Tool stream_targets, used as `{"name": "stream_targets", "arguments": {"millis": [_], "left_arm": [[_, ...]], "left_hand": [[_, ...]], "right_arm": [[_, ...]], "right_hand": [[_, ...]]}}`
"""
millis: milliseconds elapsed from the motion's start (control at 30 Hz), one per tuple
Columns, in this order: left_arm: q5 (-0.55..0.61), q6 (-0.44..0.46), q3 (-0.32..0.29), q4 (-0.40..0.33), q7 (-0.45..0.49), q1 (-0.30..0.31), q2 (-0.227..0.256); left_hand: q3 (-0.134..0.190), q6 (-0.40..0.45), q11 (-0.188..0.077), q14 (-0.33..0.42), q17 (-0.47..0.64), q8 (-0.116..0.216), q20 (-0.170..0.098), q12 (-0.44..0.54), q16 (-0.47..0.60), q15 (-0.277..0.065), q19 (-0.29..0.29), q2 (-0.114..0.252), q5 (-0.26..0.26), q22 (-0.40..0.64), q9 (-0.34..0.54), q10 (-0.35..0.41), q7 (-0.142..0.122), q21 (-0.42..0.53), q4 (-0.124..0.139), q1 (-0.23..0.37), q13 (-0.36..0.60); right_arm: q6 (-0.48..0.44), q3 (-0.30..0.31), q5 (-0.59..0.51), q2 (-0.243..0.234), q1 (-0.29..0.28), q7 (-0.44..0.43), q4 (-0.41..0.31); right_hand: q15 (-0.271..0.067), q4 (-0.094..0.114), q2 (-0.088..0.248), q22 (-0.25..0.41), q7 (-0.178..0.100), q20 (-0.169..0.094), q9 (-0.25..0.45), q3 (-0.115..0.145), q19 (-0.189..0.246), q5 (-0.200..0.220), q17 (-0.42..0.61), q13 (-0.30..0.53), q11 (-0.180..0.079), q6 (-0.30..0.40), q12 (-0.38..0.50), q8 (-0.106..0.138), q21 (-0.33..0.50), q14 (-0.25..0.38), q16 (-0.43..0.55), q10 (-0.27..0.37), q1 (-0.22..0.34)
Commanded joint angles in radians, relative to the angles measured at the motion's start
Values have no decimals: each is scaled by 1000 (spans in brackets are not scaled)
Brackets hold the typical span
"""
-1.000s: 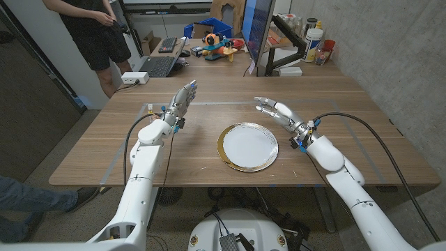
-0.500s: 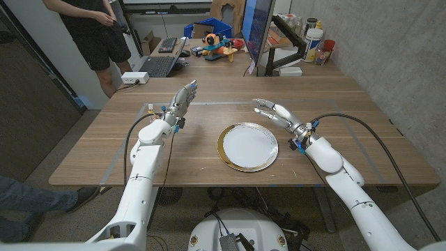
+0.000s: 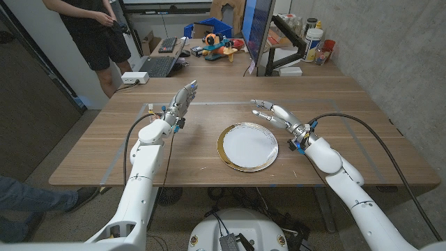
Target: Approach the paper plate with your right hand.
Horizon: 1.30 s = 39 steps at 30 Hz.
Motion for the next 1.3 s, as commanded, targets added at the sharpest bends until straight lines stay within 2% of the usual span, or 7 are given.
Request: {"name": "stream_targets", "arguments": {"millis": [33,167,700,1300], "left_arm": [[3,4,0,-6,-2,-1,2],[4,5,0,-8,-2,-2,2],[3,3,3,-3,-4,-4,0],[10,3,12,-11,-2,-1,-1]], "left_hand": [[1,1,0,-9,2,2,6,3,0,1,-6,9,-4,4,5,-2,2,-2,-7,1,2],[0,2,2,-9,2,2,7,3,0,1,-6,9,-4,4,5,-1,3,-2,-7,1,2],[-1,2,1,-9,2,2,11,3,0,0,-9,10,-4,4,5,-2,2,-4,-8,0,2],[-2,3,1,-9,2,2,13,4,1,1,-11,10,-4,4,5,-2,1,-5,-8,-1,2]], "right_arm": [[42,-4,-56,-7,7,-42,10],[53,-5,-73,-10,9,-54,14],[57,-14,-177,-23,6,-113,-3],[48,-28,-231,-48,-1,-148,-26]], "right_hand": [[-4,-6,-8,3,-5,-1,6,-1,10,6,0,5,1,8,2,2,6,10,8,10,9],[-4,-7,-9,3,-9,-3,6,-1,13,8,0,5,-7,10,3,2,6,12,8,15,9],[-12,-9,-10,3,-18,-3,6,0,19,13,-1,5,-11,13,4,2,6,24,10,23,9],[-12,-10,-11,3,-19,-3,6,1,21,18,-1,5,-12,15,2,2,5,26,9,24,10]]}}
